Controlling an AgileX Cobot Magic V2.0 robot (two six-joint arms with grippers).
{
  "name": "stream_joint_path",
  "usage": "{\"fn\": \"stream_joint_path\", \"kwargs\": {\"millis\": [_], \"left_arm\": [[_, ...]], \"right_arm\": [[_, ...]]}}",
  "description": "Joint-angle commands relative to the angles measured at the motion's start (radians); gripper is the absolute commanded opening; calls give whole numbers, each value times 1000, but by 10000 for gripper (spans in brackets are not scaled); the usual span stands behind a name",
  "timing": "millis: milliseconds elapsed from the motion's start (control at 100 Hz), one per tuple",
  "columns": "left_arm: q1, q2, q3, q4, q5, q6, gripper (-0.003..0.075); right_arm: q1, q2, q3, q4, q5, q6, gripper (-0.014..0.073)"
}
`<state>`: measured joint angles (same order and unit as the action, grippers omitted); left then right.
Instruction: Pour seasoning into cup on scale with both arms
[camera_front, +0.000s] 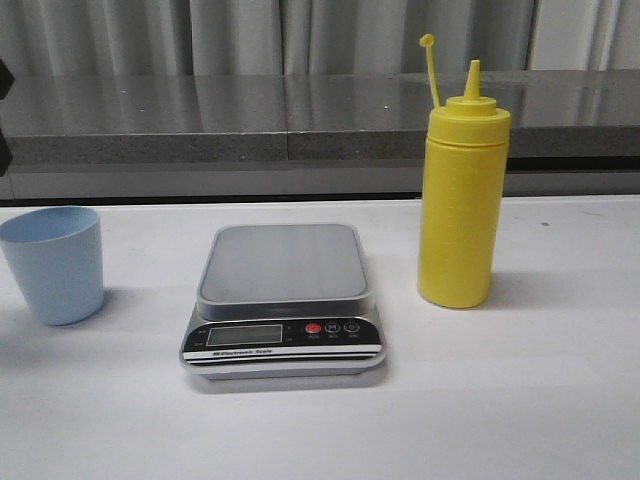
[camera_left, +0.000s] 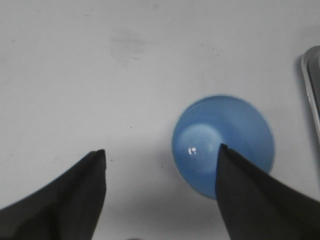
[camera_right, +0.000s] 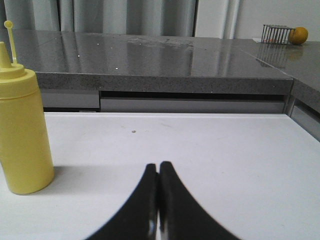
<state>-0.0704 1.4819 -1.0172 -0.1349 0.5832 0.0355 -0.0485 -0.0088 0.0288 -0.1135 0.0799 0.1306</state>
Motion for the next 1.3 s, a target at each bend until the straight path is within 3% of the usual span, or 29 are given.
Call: {"fn": "stream_joint_path", "kwargs": {"millis": [0,690,1290], "left_arm": [[3,-31,-33,-24,-55,-1,465],[1,-25,-33,-26,-61,3,464],[-2,151,-36,-32,-87,3,464]], "right_arm": [[-6,-18,-1,-11,-80,-1,-120],[-6,-18,-1,-11,-80,-1,-120],[-6,-18,-1,-11,-80,-1,-120]]}}
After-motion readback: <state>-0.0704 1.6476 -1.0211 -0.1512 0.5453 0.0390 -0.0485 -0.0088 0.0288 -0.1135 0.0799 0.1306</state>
